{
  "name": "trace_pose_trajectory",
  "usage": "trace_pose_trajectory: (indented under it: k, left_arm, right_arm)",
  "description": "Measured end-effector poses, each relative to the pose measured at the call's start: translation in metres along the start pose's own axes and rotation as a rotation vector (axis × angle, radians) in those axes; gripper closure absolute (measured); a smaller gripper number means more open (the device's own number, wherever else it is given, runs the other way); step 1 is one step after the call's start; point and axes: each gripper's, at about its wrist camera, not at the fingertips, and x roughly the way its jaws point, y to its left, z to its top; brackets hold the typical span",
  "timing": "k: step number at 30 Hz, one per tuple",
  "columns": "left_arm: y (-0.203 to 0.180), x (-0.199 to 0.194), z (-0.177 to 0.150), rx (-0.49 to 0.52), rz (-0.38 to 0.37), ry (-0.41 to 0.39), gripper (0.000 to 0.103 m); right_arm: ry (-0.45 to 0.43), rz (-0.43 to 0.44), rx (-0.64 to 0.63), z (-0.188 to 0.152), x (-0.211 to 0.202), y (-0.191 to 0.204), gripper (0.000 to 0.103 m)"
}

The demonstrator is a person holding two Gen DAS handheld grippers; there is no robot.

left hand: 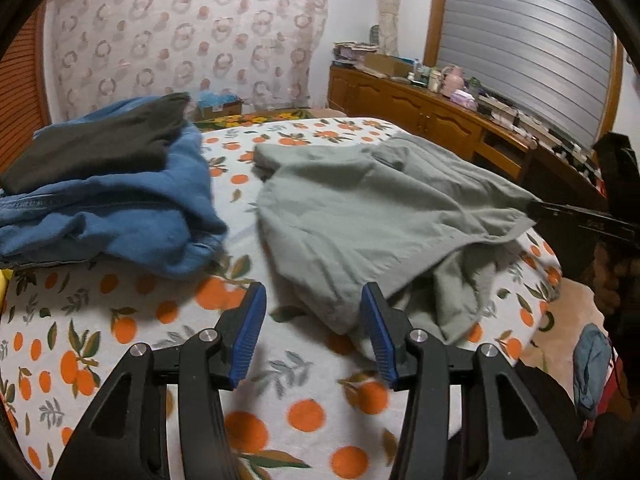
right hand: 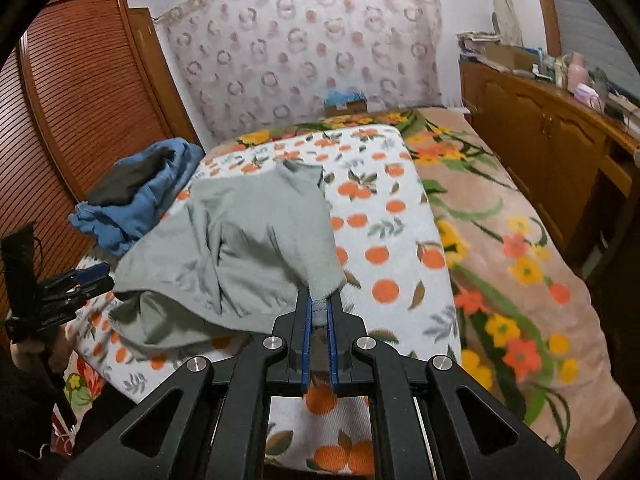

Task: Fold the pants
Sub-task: 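Lift the grey-green garment with both grippers and shake it open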

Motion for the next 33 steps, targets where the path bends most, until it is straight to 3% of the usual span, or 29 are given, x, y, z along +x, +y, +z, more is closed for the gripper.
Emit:
trace_pose_trajectory:
  k: [5,13,14,17,18,22,25,29,33]
  left_arm:
    - [-0.010,-0.002,-0.004,0.044,-0.013,0.010,0.052]
    - [-0.009,0.016,0.005,0.052,0.053,0.054,0.052]
    - [-0.010,0.016,0.007,0.055,0.050,0.050,0.055]
    - [-0.011,0.018,0.011,0.066,0.041,0.041,0.077]
    - [-0.012,0.017,0.014,0.066,0.040,0.031,0.087]
    - [-0.009,-0.005,0.029,-0.008,0.053,-0.076,0.100]
    - [-0.006,-0.040,0.037,-0.029,0.096,-0.172,0.101]
    - [0.000,-0.071,0.038,-0.013,0.134,-0.201,0.101]
    - [0.017,-0.093,0.035,-0.030,0.186,-0.220,0.101]
  right_arm:
    - [0.000,0.000,0.002,0.002,0.001,-0.001,0.096]
    - [0.006,0.009,-0.005,0.009,0.010,-0.001,0.096]
    - [0.005,0.006,-0.006,0.008,0.011,-0.001,0.096]
    - [0.009,0.009,-0.006,0.006,0.012,-0.001,0.096]
    - [0.010,0.010,-0.007,0.005,0.012,-0.002,0.096]
    - [0.021,0.013,-0.005,0.004,0.012,-0.001,0.096]
    - [0.017,0.022,-0.010,0.004,0.008,0.004,0.096]
    - [0.002,0.072,-0.022,0.001,0.000,0.016,0.096]
    - [-0.003,0.106,-0.039,-0.005,0.000,0.033,0.082]
